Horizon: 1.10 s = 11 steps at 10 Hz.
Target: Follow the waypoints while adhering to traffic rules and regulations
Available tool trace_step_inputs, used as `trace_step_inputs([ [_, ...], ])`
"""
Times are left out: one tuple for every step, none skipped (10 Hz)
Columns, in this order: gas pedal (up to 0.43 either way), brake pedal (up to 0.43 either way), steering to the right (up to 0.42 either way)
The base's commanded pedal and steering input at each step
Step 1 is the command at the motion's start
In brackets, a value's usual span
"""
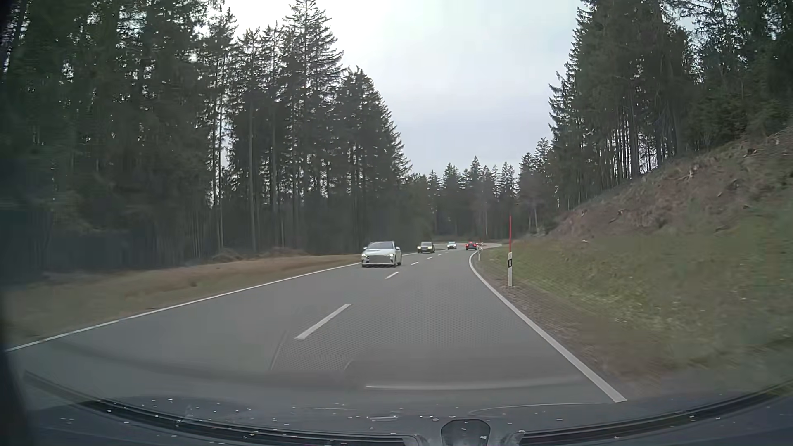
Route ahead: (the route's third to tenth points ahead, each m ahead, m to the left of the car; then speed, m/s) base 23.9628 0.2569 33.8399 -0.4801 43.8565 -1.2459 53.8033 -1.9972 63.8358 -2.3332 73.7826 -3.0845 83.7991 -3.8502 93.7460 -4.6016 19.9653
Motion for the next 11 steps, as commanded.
trace_step_inputs([
  [0.047, 0.0, 0.011],
  [0.047, 0.0, 0.011],
  [0.047, 0.0, 0.011],
  [0.047, 0.0, 0.011],
  [0.047, 0.0, 0.011],
  [0.047, 0.0, 0.011],
  [0.047, 0.0, 0.011],
  [0.0, 0.0, 0.01],
  [0.0, 0.0, 0.01],
  [0.0, 0.0, 0.01],
  [0.0, 0.0, 0.01],
])
